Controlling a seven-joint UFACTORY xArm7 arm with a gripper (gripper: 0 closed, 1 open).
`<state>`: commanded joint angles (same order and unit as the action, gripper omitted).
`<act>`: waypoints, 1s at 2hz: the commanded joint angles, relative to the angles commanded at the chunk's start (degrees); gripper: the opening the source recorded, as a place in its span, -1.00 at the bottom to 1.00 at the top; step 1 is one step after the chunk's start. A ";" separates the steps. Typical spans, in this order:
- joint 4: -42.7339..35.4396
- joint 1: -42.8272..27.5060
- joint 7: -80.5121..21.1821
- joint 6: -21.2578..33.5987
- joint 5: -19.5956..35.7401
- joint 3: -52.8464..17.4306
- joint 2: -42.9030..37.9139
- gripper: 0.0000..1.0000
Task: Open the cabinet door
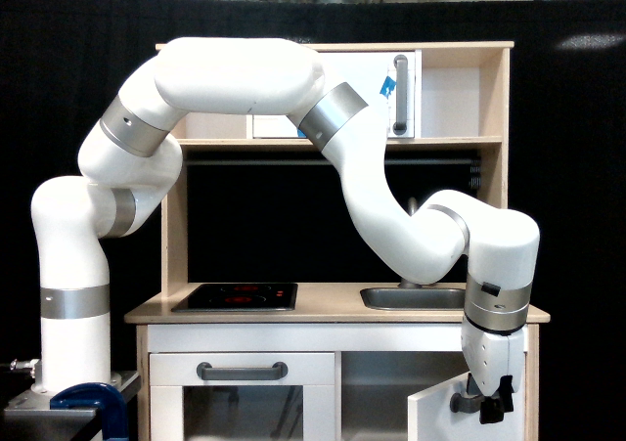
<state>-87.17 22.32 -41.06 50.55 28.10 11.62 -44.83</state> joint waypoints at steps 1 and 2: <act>-0.30 0.30 0.44 0.83 -0.37 0.12 0.55 1.00; 2.46 4.02 2.65 11.28 -1.49 -0.06 13.26 1.00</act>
<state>-84.72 26.34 -38.41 61.83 26.62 11.56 -31.57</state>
